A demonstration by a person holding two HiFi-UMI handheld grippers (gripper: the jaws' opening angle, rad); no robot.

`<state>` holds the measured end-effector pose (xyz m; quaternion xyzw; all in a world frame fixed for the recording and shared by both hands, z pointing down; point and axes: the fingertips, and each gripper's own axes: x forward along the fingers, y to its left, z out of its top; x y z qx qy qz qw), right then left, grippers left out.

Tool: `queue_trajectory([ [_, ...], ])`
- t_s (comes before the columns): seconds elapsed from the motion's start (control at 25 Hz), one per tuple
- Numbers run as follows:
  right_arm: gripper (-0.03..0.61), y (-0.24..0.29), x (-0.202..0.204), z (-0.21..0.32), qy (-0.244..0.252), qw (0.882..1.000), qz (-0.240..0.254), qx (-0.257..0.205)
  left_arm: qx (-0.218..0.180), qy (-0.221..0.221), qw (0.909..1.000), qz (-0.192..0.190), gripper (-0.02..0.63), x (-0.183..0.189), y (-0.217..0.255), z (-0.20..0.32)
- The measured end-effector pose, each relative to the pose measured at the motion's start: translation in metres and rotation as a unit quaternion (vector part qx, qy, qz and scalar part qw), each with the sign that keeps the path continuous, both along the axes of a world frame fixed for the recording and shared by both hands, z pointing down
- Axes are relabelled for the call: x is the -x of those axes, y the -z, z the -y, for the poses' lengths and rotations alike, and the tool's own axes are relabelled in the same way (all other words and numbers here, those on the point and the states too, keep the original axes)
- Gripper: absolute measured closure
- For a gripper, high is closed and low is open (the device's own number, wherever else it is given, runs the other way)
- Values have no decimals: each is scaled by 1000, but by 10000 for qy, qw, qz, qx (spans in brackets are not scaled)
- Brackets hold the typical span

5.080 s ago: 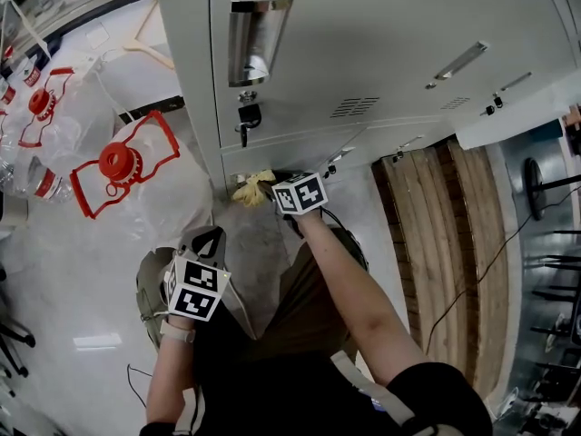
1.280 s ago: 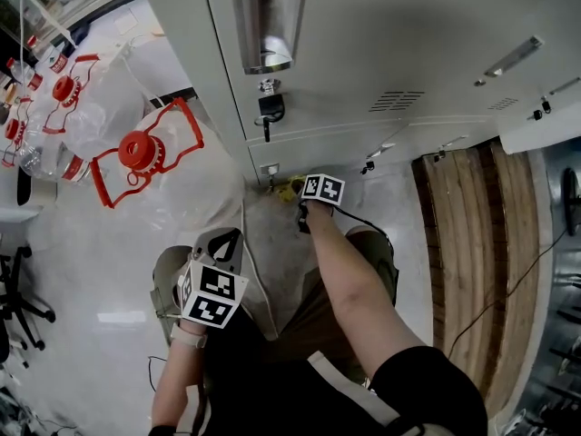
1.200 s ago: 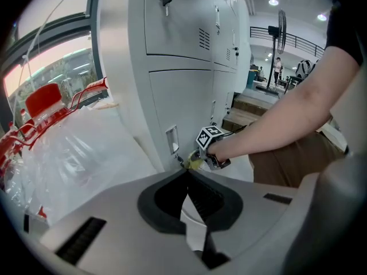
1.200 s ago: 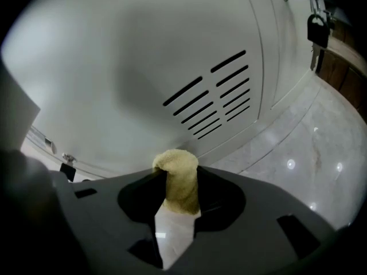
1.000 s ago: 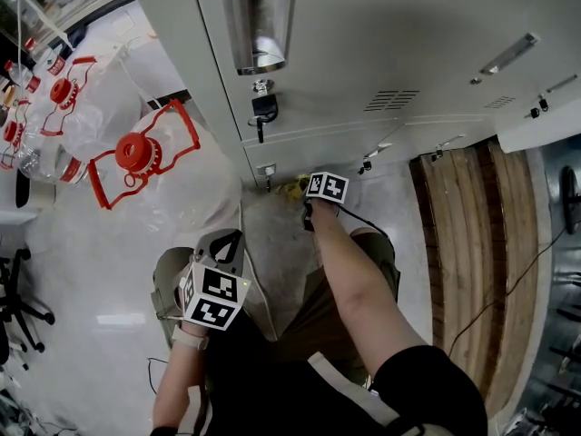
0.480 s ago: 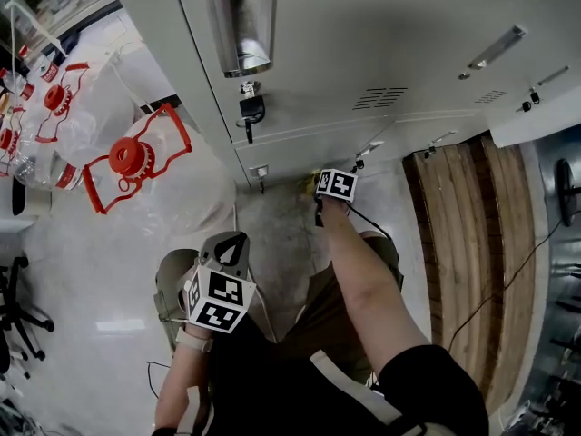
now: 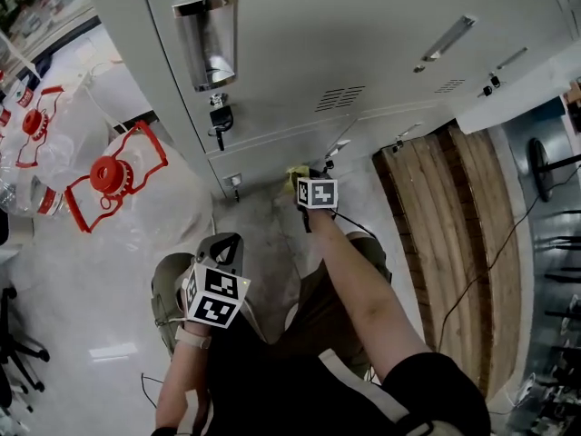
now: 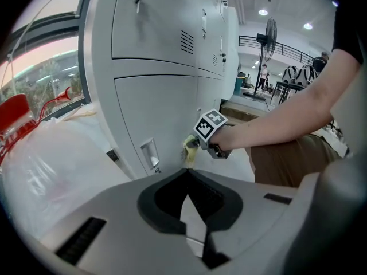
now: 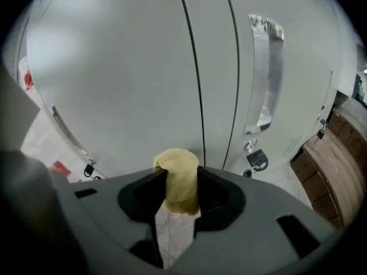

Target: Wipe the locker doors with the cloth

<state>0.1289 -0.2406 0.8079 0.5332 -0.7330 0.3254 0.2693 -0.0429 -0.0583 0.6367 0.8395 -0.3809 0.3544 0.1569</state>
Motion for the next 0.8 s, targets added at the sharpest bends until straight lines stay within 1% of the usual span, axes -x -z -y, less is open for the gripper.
queue_trajectory([
  [0.16, 436, 41, -1, -1, 268, 9989, -38, -378, 69, -104, 9999, -59, 606, -7, -5, 4],
  [0.24, 436, 64, -2, -2, 302, 9977, 53, -598, 145, -132, 9997, -153, 606, -10, -6, 6],
  [0.36, 436, 106, -6, -8, 272, 9943, 310, -978, 305, -232, 9985, -391, 606, -22, -6, 7],
  [0.44, 436, 137, -10, -15, 266, 9911, 522, -1196, 368, -321, 9965, -677, 606, -33, 2, 7],
  [0.52, 436, 169, -15, -26, 284, 9874, 773, -1348, 283, -379, 9928, -1100, 606, -45, 23, 12],
  [0.6, 436, 201, -18, -42, 300, 9837, 1082, -1407, 197, -345, 9891, -1416, 606, -52, 52, 20],
  [0.72, 436, 248, -24, -72, 269, 9796, 1391, -1425, 100, -280, 9859, -1648, 606, -59, 100, 30],
  [0.8, 436, 283, -28, -95, 228, 9775, 1521, -1447, 54, -342, 9834, -1784, 606, -67, 134, 31],
])
